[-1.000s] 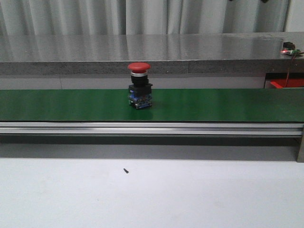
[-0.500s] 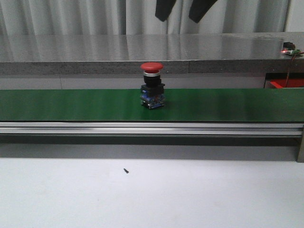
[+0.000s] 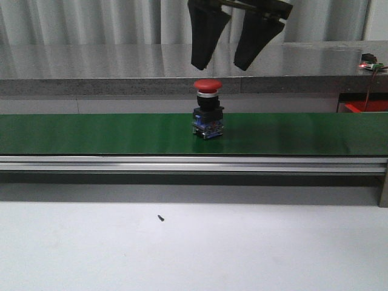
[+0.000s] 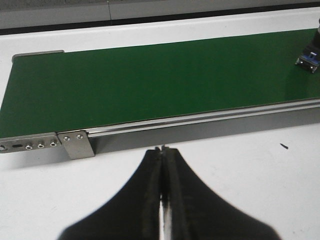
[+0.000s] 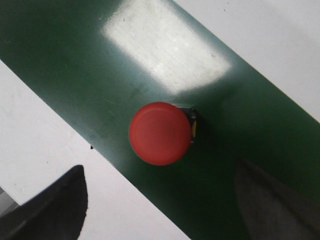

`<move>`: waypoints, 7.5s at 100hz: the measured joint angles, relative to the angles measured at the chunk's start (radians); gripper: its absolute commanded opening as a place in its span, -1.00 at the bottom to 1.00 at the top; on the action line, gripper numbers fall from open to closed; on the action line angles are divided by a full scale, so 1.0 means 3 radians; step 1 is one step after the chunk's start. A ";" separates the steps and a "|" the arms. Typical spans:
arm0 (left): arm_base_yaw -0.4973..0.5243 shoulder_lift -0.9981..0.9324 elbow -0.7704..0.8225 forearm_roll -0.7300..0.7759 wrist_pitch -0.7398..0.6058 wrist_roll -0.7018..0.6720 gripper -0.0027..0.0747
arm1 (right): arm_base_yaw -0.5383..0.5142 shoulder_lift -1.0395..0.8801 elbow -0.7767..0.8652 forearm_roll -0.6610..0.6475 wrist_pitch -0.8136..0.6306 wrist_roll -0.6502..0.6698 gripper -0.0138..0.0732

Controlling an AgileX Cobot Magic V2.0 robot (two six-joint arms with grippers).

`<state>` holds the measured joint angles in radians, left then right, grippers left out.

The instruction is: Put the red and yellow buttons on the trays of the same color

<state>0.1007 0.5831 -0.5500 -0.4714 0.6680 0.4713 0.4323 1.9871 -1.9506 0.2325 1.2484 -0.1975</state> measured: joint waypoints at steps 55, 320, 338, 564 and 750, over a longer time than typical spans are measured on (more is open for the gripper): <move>0.0000 0.0000 0.0000 0.0000 0.0000 0.0000 -0.98 | 0.0000 0.0484 0.0000 0.0018 -0.0028 0.0000 0.52; 0.0000 0.0000 0.0000 0.0000 0.0000 0.0000 -0.98 | -0.3327 0.0907 0.0013 -0.0316 -0.1124 0.0551 -0.24; 0.0000 0.0000 0.0000 0.0000 0.0000 0.0000 -0.98 | -0.3327 0.1044 0.0013 -0.0316 -0.1191 0.0551 -0.22; 0.0000 0.0000 0.0000 0.0000 0.0000 0.0000 -0.98 | -0.1816 -0.2086 0.1720 -0.0344 -0.1152 0.0559 -0.97; 0.0000 0.0000 0.0000 0.0000 0.0000 0.0000 -0.98 | -0.1755 -0.4022 0.3909 -0.0234 -0.2157 0.0331 -0.96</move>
<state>0.1007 0.5831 -0.5500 -0.4714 0.6680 0.4713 -0.0942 0.7805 -0.7781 0.1622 0.6012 -0.0984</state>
